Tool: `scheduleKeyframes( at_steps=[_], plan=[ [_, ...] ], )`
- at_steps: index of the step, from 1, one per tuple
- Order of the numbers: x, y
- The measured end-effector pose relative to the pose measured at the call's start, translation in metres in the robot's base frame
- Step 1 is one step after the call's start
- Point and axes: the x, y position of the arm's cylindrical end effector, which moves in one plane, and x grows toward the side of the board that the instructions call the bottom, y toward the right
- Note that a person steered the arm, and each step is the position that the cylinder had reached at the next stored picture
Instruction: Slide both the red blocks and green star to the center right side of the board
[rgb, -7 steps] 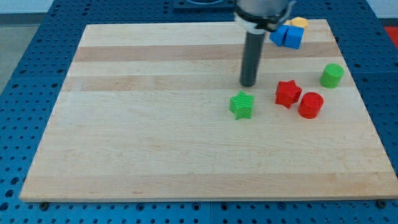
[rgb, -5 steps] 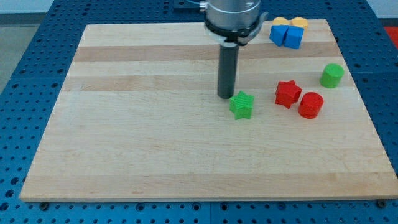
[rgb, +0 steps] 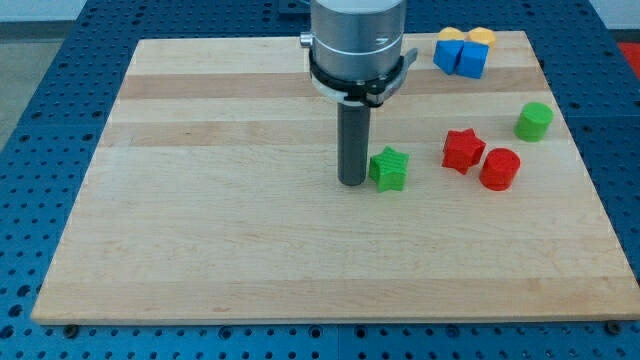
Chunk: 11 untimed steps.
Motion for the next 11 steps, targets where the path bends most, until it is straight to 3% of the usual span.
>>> scheduleKeyframes(
  at_steps=[4, 9, 10, 11],
  plan=[
    [-0.010, 0.105],
    [-0.018, 0.151],
    [-0.013, 0.136],
    [0.022, 0.131]
  ],
)
